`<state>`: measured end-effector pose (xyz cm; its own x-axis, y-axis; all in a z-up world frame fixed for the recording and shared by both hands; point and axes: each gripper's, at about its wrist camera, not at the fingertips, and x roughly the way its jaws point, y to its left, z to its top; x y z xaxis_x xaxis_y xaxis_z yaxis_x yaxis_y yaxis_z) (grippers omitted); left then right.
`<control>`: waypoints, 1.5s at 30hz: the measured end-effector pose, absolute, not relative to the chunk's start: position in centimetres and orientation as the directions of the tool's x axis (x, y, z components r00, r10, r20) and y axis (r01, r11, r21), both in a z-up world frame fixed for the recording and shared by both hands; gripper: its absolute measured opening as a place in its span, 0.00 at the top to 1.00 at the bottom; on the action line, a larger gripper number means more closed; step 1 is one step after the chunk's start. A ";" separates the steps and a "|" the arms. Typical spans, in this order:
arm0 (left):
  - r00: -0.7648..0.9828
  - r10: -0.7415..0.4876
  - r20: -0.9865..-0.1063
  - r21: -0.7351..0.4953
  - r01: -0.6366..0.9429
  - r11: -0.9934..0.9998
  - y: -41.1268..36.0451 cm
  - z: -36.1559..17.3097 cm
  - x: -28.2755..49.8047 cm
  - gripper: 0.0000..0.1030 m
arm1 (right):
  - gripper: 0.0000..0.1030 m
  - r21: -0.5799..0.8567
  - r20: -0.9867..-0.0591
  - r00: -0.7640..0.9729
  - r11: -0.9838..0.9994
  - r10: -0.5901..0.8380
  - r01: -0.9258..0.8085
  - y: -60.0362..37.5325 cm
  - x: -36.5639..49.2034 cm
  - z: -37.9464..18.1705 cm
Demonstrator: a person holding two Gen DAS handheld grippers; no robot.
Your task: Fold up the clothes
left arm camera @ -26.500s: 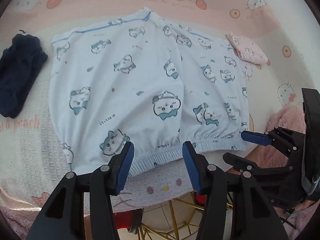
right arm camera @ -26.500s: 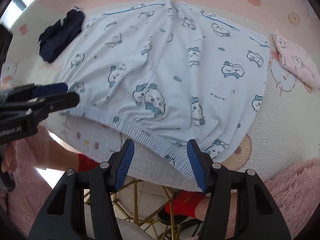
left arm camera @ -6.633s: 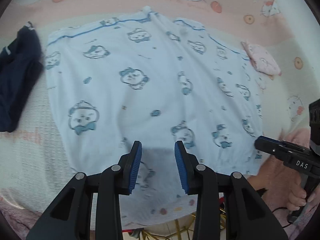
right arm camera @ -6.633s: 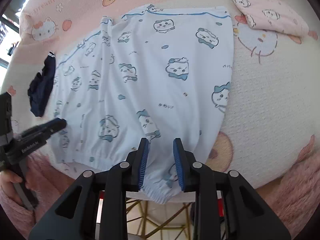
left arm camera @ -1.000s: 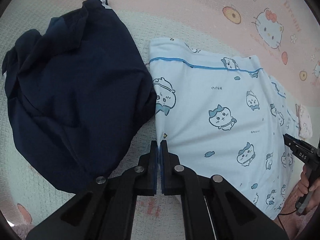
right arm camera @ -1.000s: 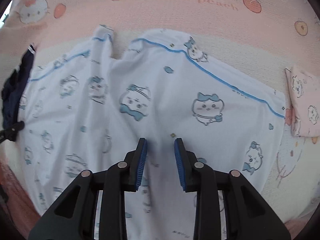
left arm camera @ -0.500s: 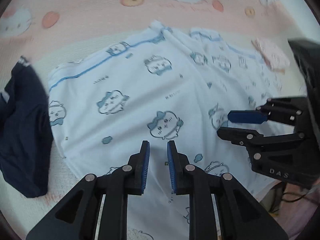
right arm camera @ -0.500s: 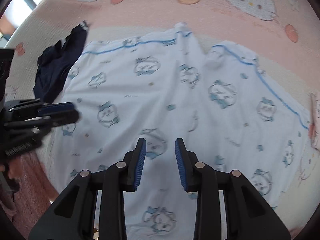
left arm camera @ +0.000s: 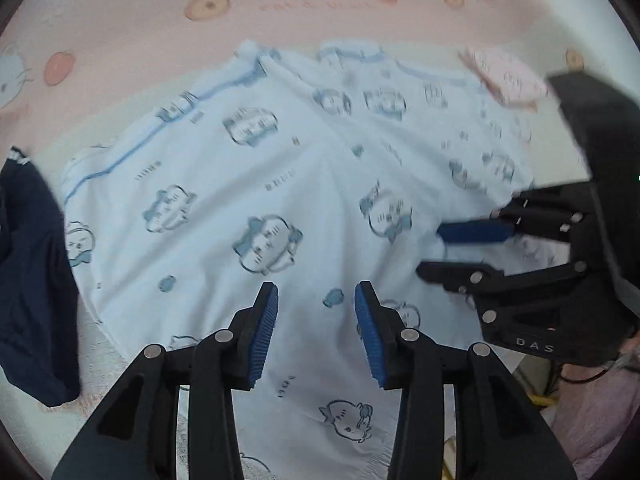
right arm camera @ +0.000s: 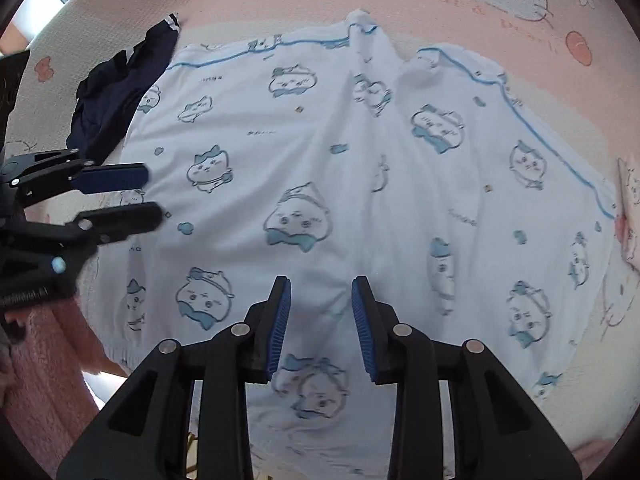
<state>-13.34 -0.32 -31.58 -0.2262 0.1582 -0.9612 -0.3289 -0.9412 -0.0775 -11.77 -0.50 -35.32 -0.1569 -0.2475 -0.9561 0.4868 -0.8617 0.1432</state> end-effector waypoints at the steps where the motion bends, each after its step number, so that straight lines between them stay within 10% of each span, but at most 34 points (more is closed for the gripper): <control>1: -0.184 0.107 -0.977 -0.034 -0.362 -0.932 0.6 -32.7 -12.9 0.59 | 0.68 0.110 -0.958 -0.179 -0.862 -0.225 0.495 -0.6 -11.4 -35.3; 23: -0.097 0.026 -0.995 0.003 -0.286 -0.958 -3.0 -30.0 -8.0 0.39 | 0.67 0.087 -0.969 -0.218 -0.984 -0.120 0.155 17.6 -8.3 -30.9; 31: -0.299 0.189 -0.935 -0.073 -0.359 -0.931 5.5 -28.0 -13.4 0.39 | 0.67 0.065 -0.962 -0.254 -0.987 -0.101 0.146 18.1 -12.2 -30.4; 45: -0.150 0.042 -0.988 0.041 -0.510 -0.859 11.6 -32.5 -18.1 0.27 | 0.56 -0.034 -0.969 -0.246 -0.984 -0.010 0.174 16.5 -11.5 -33.7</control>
<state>-18.05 11.61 -32.49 -0.1495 0.0417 -0.9879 -0.5103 -0.8590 0.0410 -11.55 16.51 -33.70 -0.2463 -0.0097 -0.9691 0.1741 -0.9841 -0.0344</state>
